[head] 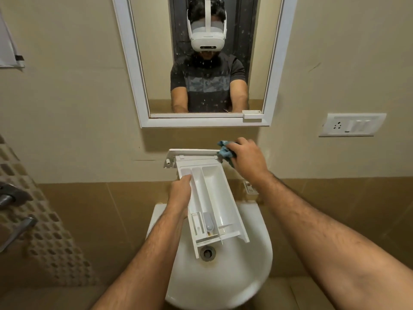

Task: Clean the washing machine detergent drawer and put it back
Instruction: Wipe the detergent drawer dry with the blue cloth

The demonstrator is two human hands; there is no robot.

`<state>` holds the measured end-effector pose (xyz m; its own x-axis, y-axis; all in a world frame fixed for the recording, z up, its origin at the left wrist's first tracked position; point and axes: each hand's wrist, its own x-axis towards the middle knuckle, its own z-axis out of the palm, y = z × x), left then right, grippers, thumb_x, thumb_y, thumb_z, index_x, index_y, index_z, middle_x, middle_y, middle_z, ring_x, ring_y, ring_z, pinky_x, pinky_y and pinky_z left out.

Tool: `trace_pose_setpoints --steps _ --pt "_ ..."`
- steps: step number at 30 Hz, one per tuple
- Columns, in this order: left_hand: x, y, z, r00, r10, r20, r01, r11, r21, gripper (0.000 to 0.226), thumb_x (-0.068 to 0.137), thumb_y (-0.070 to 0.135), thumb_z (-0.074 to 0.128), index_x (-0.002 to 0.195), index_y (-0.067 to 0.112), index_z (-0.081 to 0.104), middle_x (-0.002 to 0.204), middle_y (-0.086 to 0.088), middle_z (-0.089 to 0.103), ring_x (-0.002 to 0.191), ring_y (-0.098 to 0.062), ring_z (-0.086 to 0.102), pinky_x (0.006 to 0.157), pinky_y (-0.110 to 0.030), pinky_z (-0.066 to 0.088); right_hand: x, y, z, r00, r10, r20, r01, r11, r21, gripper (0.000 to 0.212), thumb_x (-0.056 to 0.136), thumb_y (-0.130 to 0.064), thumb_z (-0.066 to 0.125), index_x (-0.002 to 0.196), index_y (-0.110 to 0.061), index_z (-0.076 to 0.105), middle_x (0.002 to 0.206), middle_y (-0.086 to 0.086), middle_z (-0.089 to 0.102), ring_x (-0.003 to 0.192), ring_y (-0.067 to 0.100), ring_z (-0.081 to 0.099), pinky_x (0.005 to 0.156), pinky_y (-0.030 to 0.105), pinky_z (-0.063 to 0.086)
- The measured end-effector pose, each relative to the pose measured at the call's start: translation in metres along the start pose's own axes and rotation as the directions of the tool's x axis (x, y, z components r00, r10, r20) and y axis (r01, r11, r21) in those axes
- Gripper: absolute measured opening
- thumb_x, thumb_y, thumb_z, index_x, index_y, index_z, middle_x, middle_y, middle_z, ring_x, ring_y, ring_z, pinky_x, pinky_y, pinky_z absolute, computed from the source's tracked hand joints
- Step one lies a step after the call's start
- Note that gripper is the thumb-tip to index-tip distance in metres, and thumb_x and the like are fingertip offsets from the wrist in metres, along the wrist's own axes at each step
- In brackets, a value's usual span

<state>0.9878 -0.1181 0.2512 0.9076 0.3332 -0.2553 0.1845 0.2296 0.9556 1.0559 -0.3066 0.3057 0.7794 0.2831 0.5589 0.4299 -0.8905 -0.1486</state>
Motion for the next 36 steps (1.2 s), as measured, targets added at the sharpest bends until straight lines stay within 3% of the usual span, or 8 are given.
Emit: trace_pose_setpoints --steps 6,10,14,18,22,30,34,36 --pt "0.003 -0.014 0.014 0.999 -0.024 -0.039 0.022 0.999 -0.046 0.054 0.094 0.057 0.050 0.104 0.007 0.067 0.095 -0.006 0.074 0.093 -0.027 0.070 0.085 -0.041 0.058 -0.022 -0.002 -0.002 0.972 0.186 -0.143 -0.120 0.917 0.381 0.044 0.080 -0.015 0.071 0.117 -0.025 0.050 0.117 0.000 0.049 0.094 0.018 0.055 0.078 0.030 0.050" --pt "-0.001 -0.019 0.026 0.998 0.008 -0.062 -0.012 0.998 -0.064 0.084 0.075 0.084 0.042 0.106 0.011 0.068 0.097 -0.008 0.072 0.096 -0.028 0.067 0.092 -0.045 0.054 -0.033 -0.043 0.003 0.976 -0.115 -0.186 0.175 0.921 0.348 0.032 0.072 -0.011 0.074 0.102 -0.013 0.064 0.113 0.007 0.055 0.089 0.025 0.059 0.075 0.030 0.052" --pt "0.007 -0.022 0.039 0.986 0.141 -0.092 -0.153 0.979 -0.133 0.034 0.087 0.052 0.050 0.086 0.027 0.072 0.077 0.006 0.072 0.092 -0.027 0.066 0.078 -0.037 0.053 -0.028 -0.071 0.015 0.923 -0.339 -0.180 0.377 0.887 0.266 0.029 0.076 -0.007 0.070 0.104 -0.005 0.072 0.105 0.015 0.067 0.092 0.036 0.062 0.078 0.042 0.053" --pt "0.007 -0.023 0.036 0.977 0.177 -0.118 -0.187 0.979 -0.084 0.047 0.096 0.064 0.032 0.085 0.043 0.073 0.086 0.008 0.076 0.095 -0.020 0.070 0.084 -0.038 0.054 -0.022 -0.073 0.017 0.946 -0.298 -0.132 0.321 0.920 0.225 0.034 0.078 -0.013 0.073 0.112 -0.011 0.071 0.111 0.009 0.068 0.097 0.033 0.059 0.078 0.044 0.052" --pt "-0.001 -0.019 0.030 0.965 0.201 -0.171 -0.203 0.979 0.006 0.068 0.089 0.077 0.023 0.081 0.030 0.072 0.083 0.002 0.076 0.085 -0.017 0.070 0.075 -0.035 0.055 -0.020 -0.068 0.018 0.948 -0.290 -0.132 0.308 0.940 0.147 0.035 0.079 -0.015 0.072 0.114 -0.014 0.070 0.111 0.005 0.067 0.092 0.030 0.057 0.075 0.042 0.050" --pt "-0.006 -0.018 0.022 0.960 0.207 -0.186 -0.179 0.972 0.153 0.067 0.092 0.074 0.022 0.082 0.015 0.052 0.070 -0.006 0.044 0.064 -0.019 0.043 0.058 -0.030 0.035 -0.023 -0.040 0.016 0.993 -0.092 -0.070 0.101 0.987 0.129 0.028 0.085 -0.022 0.070 0.111 -0.014 0.070 0.106 0.006 0.062 0.095 0.025 0.050 0.083 0.038 0.046" --pt "-0.007 -0.019 0.031 0.963 0.207 -0.170 -0.191 0.976 0.103 0.077 0.095 0.070 0.024 0.080 0.007 0.067 0.074 -0.003 0.065 0.070 -0.020 0.061 0.067 -0.032 0.047 -0.028 -0.066 0.016 0.985 -0.087 -0.152 0.114 0.976 0.183 0.023 0.086 -0.011 0.065 0.107 -0.014 0.072 0.100 0.007 0.061 0.092 0.027 0.049 0.077 0.040 0.046" --pt "-0.006 -0.022 0.035 0.956 0.233 -0.177 -0.219 0.971 0.096 0.066 0.098 0.065 0.025 0.080 0.021 0.071 0.080 0.003 0.074 0.078 -0.013 0.069 0.069 -0.028 0.052 -0.031 -0.078 0.016 0.973 -0.151 -0.176 0.182 0.967 0.177 0.021 0.084 -0.015 0.067 0.105 -0.014 0.073 0.097 0.008 0.062 0.089 0.029 0.051 0.074 0.040 0.045"
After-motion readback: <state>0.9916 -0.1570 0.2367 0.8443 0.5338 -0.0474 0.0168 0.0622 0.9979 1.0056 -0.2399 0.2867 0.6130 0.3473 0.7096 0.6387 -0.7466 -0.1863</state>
